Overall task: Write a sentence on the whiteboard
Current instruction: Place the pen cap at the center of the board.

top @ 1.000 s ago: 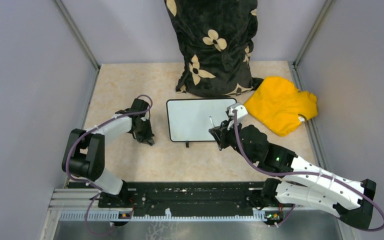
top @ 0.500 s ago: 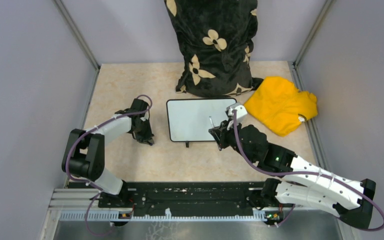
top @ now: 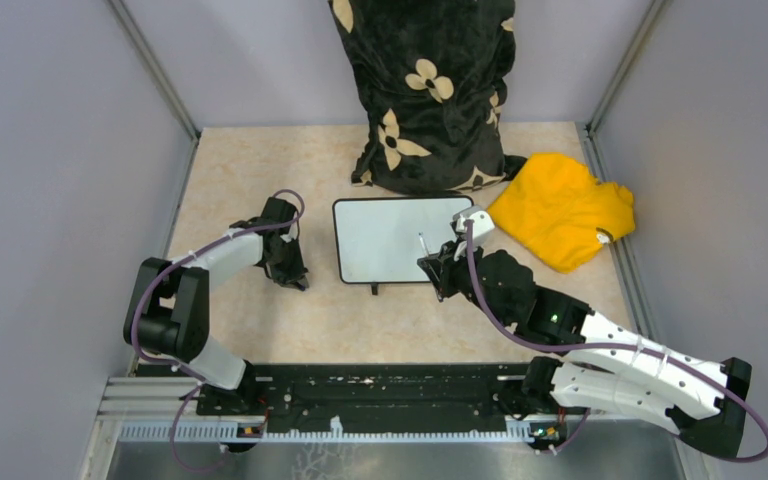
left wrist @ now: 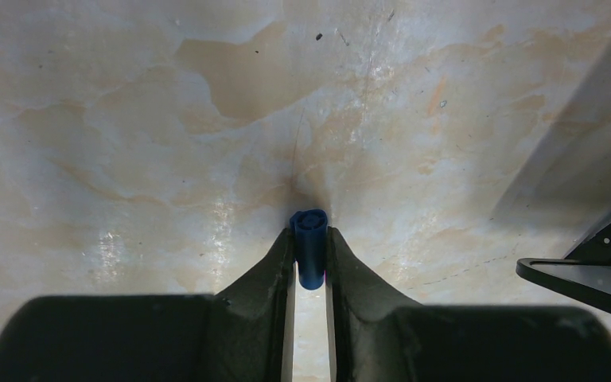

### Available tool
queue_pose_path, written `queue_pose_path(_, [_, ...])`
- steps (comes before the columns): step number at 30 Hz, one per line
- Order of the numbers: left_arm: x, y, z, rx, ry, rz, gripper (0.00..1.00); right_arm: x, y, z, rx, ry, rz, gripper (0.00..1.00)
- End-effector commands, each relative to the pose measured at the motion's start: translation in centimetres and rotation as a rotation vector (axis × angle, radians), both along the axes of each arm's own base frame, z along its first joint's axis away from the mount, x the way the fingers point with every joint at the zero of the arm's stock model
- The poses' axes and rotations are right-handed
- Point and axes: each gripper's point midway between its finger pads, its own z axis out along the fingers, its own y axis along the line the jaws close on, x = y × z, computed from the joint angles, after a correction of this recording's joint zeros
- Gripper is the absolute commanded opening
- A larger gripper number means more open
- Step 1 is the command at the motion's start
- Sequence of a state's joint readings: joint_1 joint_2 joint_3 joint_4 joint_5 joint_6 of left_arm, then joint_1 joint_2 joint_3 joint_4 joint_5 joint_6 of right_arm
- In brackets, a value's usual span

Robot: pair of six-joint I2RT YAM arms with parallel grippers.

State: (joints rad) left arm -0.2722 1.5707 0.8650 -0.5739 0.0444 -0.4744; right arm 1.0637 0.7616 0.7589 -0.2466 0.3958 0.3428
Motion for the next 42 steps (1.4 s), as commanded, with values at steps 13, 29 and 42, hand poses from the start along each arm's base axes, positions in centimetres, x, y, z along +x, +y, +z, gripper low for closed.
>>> queue_pose_path(13, [-0.9,0.7,-1.8,0.029,0.035,0.013,0.28,0.3,0.1,1.6,0.070,-0.029,-0.014,0.00])
queue_pose_path(29, [-0.7,0.8,-1.6,0.031,0.026,0.019,0.28,0.3,0.0,1.5,0.066,-0.030,-0.018,0.00])
queue_pose_path(42, [2.1,1.5,4.9,0.039,-0.201,0.090,0.52,0.2,0.1,2.3,0.077,-0.036,-0.006,0.00])
